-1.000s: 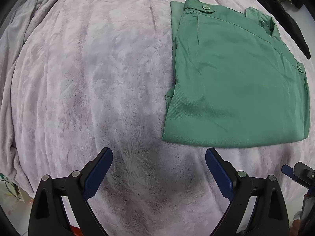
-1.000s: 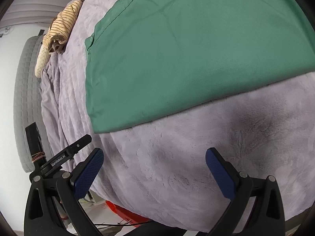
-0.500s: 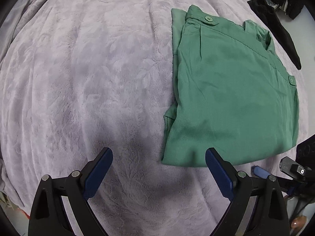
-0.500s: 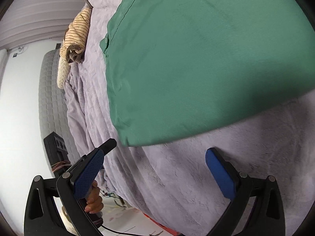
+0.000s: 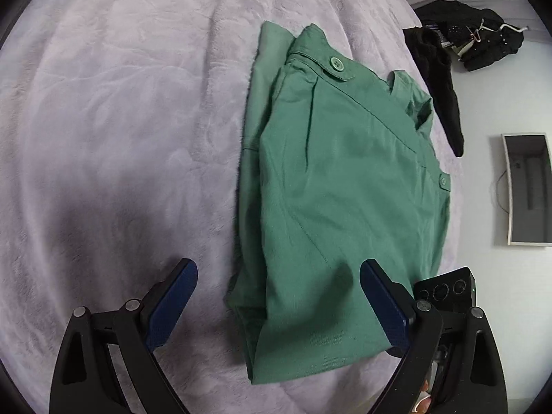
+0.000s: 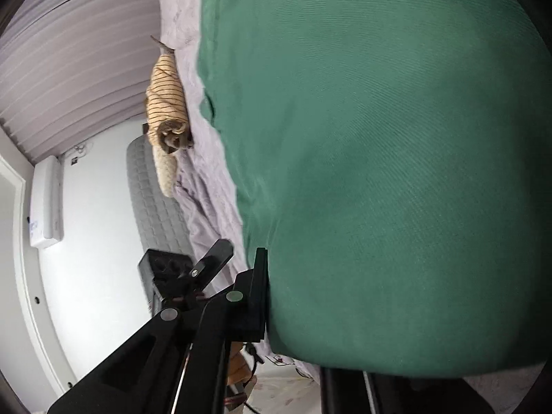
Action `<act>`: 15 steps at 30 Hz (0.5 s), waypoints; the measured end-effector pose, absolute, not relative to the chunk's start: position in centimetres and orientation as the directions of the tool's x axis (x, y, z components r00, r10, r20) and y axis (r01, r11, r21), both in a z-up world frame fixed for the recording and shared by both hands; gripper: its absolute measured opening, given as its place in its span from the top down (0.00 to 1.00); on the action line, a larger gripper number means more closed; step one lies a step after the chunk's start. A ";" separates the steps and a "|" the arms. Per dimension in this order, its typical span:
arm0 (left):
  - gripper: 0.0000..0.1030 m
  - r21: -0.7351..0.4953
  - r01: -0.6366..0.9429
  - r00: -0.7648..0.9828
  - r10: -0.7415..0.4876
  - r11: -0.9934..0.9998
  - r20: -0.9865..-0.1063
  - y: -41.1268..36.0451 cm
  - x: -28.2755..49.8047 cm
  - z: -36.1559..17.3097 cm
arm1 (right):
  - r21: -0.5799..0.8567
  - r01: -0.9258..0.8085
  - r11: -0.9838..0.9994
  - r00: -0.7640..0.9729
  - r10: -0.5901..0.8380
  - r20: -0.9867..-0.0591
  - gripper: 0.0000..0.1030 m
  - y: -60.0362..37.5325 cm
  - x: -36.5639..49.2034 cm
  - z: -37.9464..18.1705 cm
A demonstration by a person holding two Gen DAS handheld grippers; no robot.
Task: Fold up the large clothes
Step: 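Grasp the folded jacket edge with both tools and lift it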
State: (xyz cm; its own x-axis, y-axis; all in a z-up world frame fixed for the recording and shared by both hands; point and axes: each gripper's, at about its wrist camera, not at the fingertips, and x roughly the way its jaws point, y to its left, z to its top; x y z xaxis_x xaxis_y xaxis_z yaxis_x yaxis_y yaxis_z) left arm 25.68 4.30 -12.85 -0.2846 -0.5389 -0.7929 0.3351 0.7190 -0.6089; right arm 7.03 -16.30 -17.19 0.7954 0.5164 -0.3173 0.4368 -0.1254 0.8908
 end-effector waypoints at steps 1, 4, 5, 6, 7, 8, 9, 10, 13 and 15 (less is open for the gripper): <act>0.07 -0.626 0.328 -0.303 -0.549 0.708 -0.779 3.7 25.9 -13.2 | 0.903 0.414 -0.113 0.803 0.512 -0.305 0.91 -16.5 7.0 -16.4; 0.07 -0.695 0.314 -0.367 -0.593 0.647 -0.717 1.1 25.8 -13.7 | 0.930 0.362 -0.070 0.817 0.503 -0.281 0.91 -17.3 7.1 -13.9; 0.07 -0.725 0.301 -0.390 -0.614 0.620 -0.687 0.2 25.9 -13.8 | 0.934 0.353 -0.059 0.818 0.504 -0.277 0.91 -17.6 7.2 -13.3; 0.07 -0.747 0.291 -0.409 -0.628 0.598 -0.662 -0.2 25.5 -13.7 | 0.937 0.347 -0.047 0.816 0.507 -0.277 0.91 -17.7 7.3 -12.9; 0.07 -0.763 0.284 -0.422 -0.639 0.580 -0.643 -1.1 25.1 -13.6 | 0.939 0.342 -0.040 0.814 0.511 -0.275 0.91 -17.8 7.3 -12.7; 0.07 -0.768 0.289 -0.423 -0.643 0.571 -0.638 -1.8 24.9 -13.5 | 0.939 0.342 -0.029 0.808 0.520 -0.278 0.91 -17.8 7.4 -12.6; 0.20 -0.754 0.316 -0.412 -0.632 0.576 -0.656 -2.7 24.6 -13.2 | 0.936 0.351 -0.012 0.797 0.530 -0.291 0.91 -17.7 7.5 -12.7; 0.36 -0.718 0.364 -0.393 -0.601 0.594 -0.696 -3.5 24.3 -13.0 | 0.929 0.371 0.014 0.776 0.545 -0.318 0.91 -17.5 7.5 -12.9; 0.76 -0.631 0.445 -0.369 -0.512 0.635 -0.775 -4.7 23.2 -12.9 | 0.882 0.456 0.122 0.649 0.632 -0.423 0.88 -17.1 7.0 -13.5; 0.79 -0.596 0.489 -0.328 -0.498 0.638 -0.803 -5.1 22.9 -12.3 | 0.858 0.465 0.216 0.572 0.666 -0.478 0.88 -17.3 6.3 -12.7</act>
State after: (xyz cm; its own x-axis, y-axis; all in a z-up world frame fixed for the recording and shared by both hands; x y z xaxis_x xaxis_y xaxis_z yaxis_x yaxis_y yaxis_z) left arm 22.90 -5.08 -12.26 -0.3278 -0.4985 -0.8026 0.4886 0.6376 -0.5956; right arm 6.27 -17.26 -12.66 0.5725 0.6663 -0.4779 0.4652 0.2160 0.8585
